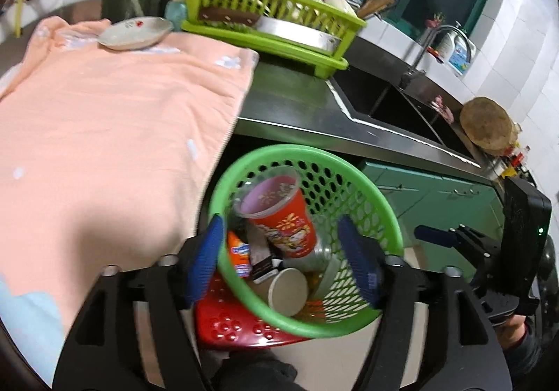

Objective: Collect trash

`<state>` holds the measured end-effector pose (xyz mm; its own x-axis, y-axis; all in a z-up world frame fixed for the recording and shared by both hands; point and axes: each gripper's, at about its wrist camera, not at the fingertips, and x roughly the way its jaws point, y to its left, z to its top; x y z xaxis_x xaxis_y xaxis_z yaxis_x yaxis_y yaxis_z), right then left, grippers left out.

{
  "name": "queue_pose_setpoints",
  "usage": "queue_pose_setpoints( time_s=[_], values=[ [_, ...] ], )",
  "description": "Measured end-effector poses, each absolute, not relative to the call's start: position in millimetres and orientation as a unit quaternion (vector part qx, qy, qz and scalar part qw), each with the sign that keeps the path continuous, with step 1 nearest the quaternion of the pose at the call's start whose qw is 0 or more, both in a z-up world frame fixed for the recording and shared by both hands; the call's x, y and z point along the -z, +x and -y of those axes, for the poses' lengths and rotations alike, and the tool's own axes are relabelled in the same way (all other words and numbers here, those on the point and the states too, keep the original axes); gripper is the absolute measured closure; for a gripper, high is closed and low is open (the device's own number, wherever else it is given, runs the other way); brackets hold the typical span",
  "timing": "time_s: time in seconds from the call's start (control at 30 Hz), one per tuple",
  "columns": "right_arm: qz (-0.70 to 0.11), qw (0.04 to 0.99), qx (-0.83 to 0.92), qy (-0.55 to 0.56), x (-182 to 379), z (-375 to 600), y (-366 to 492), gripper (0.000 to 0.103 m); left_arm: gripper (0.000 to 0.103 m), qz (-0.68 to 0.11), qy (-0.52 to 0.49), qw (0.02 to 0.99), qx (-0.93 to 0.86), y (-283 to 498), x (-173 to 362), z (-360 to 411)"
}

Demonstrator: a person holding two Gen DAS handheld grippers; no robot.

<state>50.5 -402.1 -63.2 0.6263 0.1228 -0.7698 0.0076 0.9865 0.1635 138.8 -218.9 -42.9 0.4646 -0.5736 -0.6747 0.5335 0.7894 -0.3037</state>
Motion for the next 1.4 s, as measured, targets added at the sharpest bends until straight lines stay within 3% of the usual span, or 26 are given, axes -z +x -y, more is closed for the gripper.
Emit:
queue_pose_setpoints(
  time_s=[0.5,0.6,1.4],
  values=[
    [-0.411,0.909,-0.037,0.057,41,351,35,0.01,0.016,-0.347,0.0,0.906,0.24,98,9,149],
    [-0.405,0.911,-0.039,0.064,33,344,35,0.01,0.009,-0.333,0.008,0.917,0.22,88,1,139],
    [-0.364,0.93,-0.024,0.049,2,303,20,0.009,0.005,-0.291,0.009,0.945,0.147,50,-28,88]
  ],
)
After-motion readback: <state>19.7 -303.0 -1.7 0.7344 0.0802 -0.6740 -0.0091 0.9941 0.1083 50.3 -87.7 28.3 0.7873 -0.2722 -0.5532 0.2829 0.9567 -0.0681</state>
